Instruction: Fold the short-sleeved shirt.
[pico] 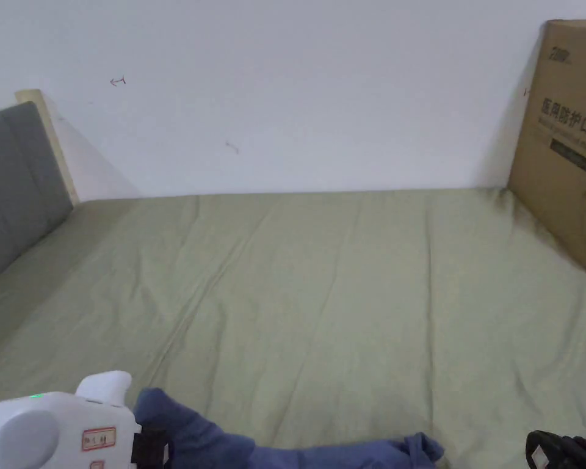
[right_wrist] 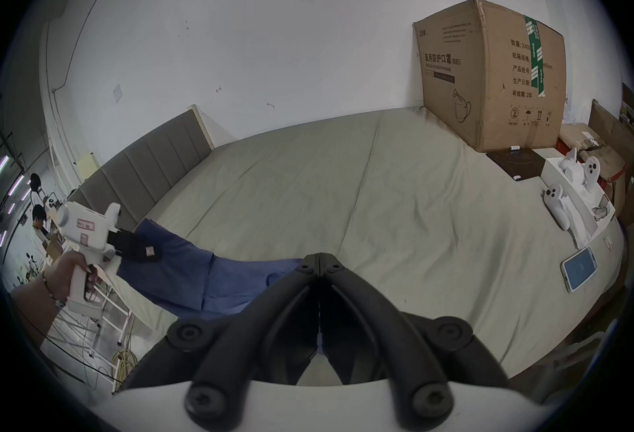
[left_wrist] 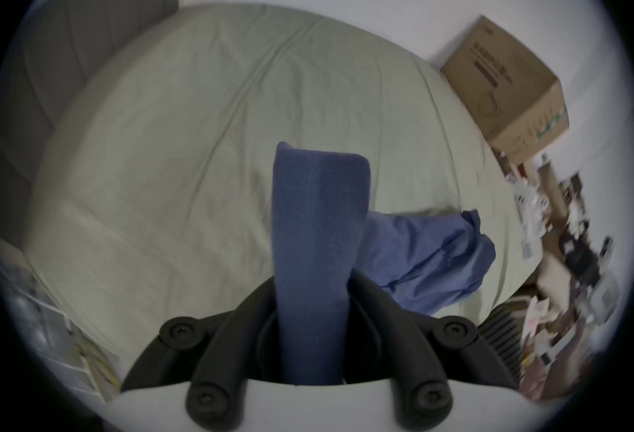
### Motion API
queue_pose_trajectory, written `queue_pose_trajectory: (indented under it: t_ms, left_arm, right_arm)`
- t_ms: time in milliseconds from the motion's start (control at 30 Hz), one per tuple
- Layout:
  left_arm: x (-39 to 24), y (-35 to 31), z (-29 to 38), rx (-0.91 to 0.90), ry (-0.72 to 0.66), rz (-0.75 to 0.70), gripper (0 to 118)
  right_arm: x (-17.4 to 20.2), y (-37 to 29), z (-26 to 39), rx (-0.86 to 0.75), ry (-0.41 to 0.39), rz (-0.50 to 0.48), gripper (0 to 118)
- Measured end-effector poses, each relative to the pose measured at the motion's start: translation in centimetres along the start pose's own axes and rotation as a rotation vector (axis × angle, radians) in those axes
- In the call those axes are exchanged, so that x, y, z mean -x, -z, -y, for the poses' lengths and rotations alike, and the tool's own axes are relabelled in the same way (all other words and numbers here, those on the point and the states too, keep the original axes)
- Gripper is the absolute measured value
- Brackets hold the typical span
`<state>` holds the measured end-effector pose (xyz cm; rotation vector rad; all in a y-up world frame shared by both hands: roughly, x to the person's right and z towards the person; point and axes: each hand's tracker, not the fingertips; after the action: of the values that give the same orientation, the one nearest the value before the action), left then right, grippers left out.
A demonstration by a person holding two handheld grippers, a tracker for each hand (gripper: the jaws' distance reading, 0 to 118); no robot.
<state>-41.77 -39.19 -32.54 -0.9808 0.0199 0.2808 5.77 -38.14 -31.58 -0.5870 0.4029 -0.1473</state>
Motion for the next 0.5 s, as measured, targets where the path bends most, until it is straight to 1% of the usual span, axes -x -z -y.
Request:
queue_pose_trajectory:
  t_ms: [33, 100, 167, 267, 300, 367, 433, 467, 500]
  left_arm:
    - [-0.8, -0.3, -0.2, 0.008, -0.007, 0.029, 7]
    - [-2.9, 0.1, -0.9, 0.014, -0.061, 0.157, 7]
    - [-5.3, 1.3, -1.3, 0.051, -0.084, 0.247, 7]
    - [-10.1, 4.9, -1.9, 0.094, -0.03, 0.279, 7]
    - [-11.6, 6.2, -1.9, 0.121, -0.021, 0.311, 7]
    - [-15.1, 8.3, -1.4, 0.147, -0.033, 0.381, 7]
    - [-17.1, 10.4, -1.0, 0.184, -0.059, 0.416, 8]
    - [-18.1, 11.4, -0.7, 0.201, -0.076, 0.457, 14]
    - [-18.6, 12.2, -0.5, 0.204, -0.096, 0.515, 31]
  right_arm:
    - [-0.1, -0.1, 0.0, 0.0, 0.004, -0.002, 0]
    - [-0.5, -0.5, 0.2, -0.002, 0.017, 0.001, 0]
    - [-1.0, -0.9, 0.2, -0.007, 0.036, 0.002, 0]
    - [-1.7, -1.4, 0.2, -0.013, 0.065, 0.013, 0]
    - [-2.0, -1.7, 0.2, -0.014, 0.073, 0.018, 0]
    - [-2.6, -2.1, 0.3, -0.017, 0.085, 0.026, 0]
    - [-3.1, -2.3, 0.5, -0.015, 0.09, 0.04, 0]
    - [-3.4, -2.4, 0.5, -0.014, 0.094, 0.049, 0]
    - [-3.7, -2.5, 0.6, -0.012, 0.099, 0.056, 0]
